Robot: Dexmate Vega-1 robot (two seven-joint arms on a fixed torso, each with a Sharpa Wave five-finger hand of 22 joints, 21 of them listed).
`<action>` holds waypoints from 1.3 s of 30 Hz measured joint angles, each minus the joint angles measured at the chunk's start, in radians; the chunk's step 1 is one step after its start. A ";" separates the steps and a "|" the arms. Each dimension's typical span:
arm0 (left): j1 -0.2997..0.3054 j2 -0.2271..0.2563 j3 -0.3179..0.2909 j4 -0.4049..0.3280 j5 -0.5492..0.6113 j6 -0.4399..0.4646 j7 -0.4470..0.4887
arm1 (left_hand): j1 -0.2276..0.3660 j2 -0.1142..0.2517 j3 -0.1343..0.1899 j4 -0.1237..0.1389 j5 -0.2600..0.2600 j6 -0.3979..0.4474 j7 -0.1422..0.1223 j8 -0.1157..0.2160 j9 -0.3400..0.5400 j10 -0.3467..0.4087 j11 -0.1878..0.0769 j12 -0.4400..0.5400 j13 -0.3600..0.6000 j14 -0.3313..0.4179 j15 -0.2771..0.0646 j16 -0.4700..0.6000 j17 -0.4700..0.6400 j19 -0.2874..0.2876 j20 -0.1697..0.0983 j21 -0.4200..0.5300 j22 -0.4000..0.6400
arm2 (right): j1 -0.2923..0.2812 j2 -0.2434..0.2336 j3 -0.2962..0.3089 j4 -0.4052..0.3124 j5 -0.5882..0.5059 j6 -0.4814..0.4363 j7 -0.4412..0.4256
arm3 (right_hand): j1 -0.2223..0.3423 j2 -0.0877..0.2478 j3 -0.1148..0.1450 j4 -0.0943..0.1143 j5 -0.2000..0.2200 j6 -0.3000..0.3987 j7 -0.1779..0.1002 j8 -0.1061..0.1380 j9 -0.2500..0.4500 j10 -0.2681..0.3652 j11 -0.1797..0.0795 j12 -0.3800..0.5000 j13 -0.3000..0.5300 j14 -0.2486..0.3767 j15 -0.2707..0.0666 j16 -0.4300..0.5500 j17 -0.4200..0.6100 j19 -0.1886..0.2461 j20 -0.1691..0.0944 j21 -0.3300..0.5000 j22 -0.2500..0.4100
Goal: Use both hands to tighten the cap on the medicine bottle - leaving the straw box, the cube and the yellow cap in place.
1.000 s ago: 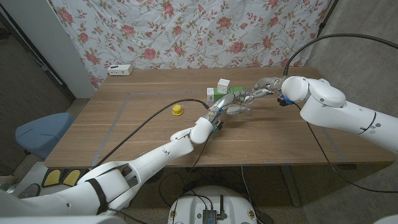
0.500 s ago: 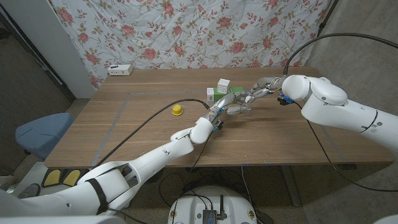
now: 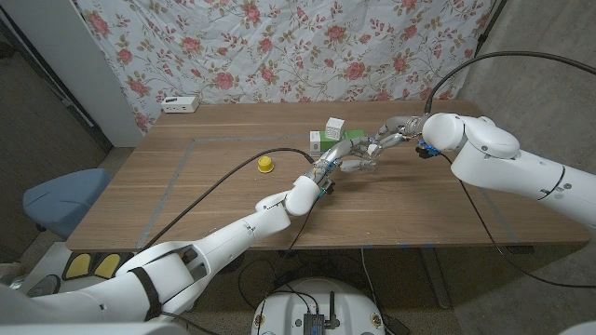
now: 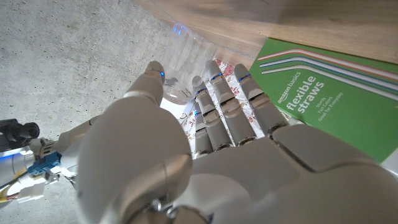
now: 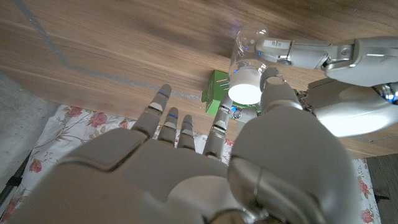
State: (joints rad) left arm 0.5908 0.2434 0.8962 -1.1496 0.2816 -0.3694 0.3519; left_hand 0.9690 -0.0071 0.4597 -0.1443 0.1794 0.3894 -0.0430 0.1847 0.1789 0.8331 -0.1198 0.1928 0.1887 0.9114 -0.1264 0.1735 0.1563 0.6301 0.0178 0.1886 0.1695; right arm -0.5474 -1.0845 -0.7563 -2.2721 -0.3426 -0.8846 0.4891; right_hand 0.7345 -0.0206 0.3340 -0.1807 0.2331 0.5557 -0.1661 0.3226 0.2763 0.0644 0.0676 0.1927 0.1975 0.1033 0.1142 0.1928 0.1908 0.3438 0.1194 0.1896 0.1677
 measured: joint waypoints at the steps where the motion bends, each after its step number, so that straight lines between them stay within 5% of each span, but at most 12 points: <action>1: 0.000 0.000 0.000 0.000 0.000 0.000 0.000 | 0.000 0.000 0.001 -0.001 0.000 0.002 -0.002 0.000 0.000 0.000 0.000 0.000 0.000 0.000 0.000 0.000 0.000 0.000 0.000 0.000 0.000 | 0.000 0.000 0.000 0.000 0.000 0.000 -0.002 | 0.000 0.000 0.000 0.000 0.000 0.003 -0.002 0.003 0.000 0.000 0.000 0.003 0.000 0.000 0.000 0.002 0.000 0.001 -0.001 0.000 0.000; 11: -0.003 -0.001 0.001 0.001 0.001 0.000 -0.002 | 0.000 0.000 0.000 -0.001 0.000 0.003 -0.003 0.000 0.000 0.000 0.000 0.000 -0.001 0.000 0.000 0.000 0.000 0.000 0.000 0.000 0.000 | -0.014 0.000 0.010 0.005 0.005 0.007 -0.022 | 0.007 0.001 0.001 0.007 -0.005 0.065 -0.004 0.029 0.005 0.018 0.004 0.005 0.000 0.009 -0.009 0.008 0.000 0.011 -0.003 0.000 0.000; 21: -0.005 -0.002 0.002 0.004 0.001 0.000 -0.004 | 0.000 0.000 0.005 0.004 0.001 0.003 -0.003 0.000 0.000 0.000 0.000 0.000 0.000 0.000 0.000 0.000 0.000 0.000 0.000 0.000 0.000 | -0.023 0.004 0.017 0.014 0.008 0.015 -0.036 | 0.021 0.005 0.005 0.011 -0.005 0.113 -0.006 0.055 0.005 0.043 -0.021 0.012 0.000 0.016 -0.016 0.015 0.003 0.020 -0.001 0.000 0.000; 39: -0.007 -0.004 0.003 0.009 -0.002 0.000 -0.006 | 0.000 0.000 0.009 0.000 0.003 0.003 -0.003 0.000 0.000 0.000 0.000 0.000 0.000 0.000 0.000 0.000 0.000 -0.004 -0.004 0.000 0.000 | -0.026 0.015 0.014 0.023 0.006 0.004 -0.052 | 0.024 0.008 0.006 0.017 -0.012 0.157 -0.007 0.074 0.005 0.059 -0.037 0.012 0.000 0.031 -0.023 0.018 0.002 0.028 0.001 0.000 0.000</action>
State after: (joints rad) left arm 0.5837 0.2390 0.8987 -1.1402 0.2797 -0.3690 0.3455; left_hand 0.9688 -0.0076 0.4684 -0.1448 0.1824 0.3927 -0.0462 0.1847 0.1787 0.8331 -0.1198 0.1925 0.1887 0.9114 -0.1264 0.1735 0.1562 0.6263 0.0140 0.1886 0.1695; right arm -0.5734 -1.0691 -0.7424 -2.2488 -0.3366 -0.8801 0.4375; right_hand 0.7583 -0.0128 0.3398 -0.1634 0.2206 0.7131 -0.1734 0.3962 0.2812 0.1236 0.0303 0.2044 0.1974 0.1340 0.0911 0.2112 0.1932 0.3720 0.1202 0.1895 0.1678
